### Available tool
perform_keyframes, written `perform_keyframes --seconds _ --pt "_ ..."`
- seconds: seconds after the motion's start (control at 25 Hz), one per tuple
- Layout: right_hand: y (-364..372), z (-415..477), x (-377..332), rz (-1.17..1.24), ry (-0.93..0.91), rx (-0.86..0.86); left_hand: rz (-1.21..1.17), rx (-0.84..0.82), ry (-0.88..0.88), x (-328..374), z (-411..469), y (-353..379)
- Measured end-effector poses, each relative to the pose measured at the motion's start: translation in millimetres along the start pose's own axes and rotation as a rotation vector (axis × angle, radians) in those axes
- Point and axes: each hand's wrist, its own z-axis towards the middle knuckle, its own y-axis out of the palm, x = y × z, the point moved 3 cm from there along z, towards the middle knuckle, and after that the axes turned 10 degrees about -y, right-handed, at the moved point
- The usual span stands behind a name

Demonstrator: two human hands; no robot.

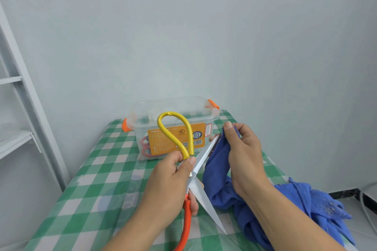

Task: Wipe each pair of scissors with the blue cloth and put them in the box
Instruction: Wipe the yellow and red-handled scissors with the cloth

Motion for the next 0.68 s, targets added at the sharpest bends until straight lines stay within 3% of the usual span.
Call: perform_keyframes --seconds 0.16,0.32,0.52,0.68 --pt "-2.1 2.2 -0.7 0.159 0.055 0.025 -0.025 0.013 -0.016 -0.1 1.5 -1.6" --pt "-0.3 0.9 -3.5 0.159 -0.022 -0.049 -0.071 0.023 -0.039 0.6 0.5 -2.1" --pt "3.1 -3.8 -4.5 -0.071 -0.156 -0.196 -0.083 0.017 -0.028 4.3 -1.2 -2.0" --pt "4.0 -4.1 -3.7 -0.062 -0.120 -0.159 -0.058 0.010 -0.006 5.6 -2.2 -1.1"
